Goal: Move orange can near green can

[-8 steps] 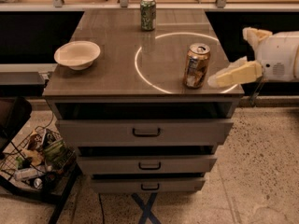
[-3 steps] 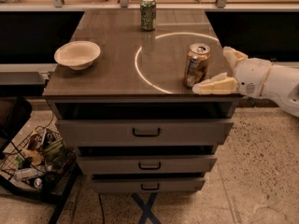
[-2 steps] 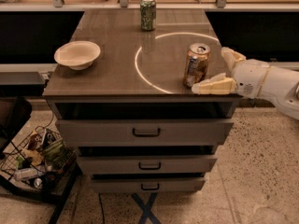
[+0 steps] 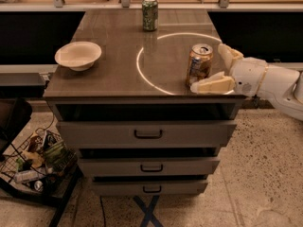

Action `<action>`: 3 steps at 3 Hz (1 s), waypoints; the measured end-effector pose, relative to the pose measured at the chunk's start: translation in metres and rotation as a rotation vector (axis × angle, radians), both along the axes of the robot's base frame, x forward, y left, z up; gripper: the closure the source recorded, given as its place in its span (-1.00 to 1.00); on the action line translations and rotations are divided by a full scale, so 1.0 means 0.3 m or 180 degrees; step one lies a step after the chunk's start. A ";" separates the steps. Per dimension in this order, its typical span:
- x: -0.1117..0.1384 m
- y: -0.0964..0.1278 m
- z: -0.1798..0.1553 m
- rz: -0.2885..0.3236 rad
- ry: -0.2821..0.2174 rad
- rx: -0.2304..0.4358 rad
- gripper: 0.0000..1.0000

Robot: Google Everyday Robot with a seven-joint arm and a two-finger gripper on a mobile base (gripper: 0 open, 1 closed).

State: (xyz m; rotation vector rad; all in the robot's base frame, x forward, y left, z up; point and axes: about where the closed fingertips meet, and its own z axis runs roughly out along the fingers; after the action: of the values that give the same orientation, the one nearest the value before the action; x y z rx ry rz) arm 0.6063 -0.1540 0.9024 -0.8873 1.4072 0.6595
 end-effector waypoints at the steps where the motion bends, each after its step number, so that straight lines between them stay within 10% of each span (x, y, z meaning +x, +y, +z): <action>1: 0.014 0.027 -0.033 0.0005 0.0076 -0.0012 -1.00; 3: 0.014 0.048 -0.027 0.0040 0.0069 -0.0009 -0.01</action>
Offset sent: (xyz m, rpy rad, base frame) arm 0.0036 0.0069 -0.0084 -0.0032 0.0206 0.0013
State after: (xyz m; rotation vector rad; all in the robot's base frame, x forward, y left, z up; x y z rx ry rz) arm 0.6105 -0.1395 0.8942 -0.8941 1.4234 0.6785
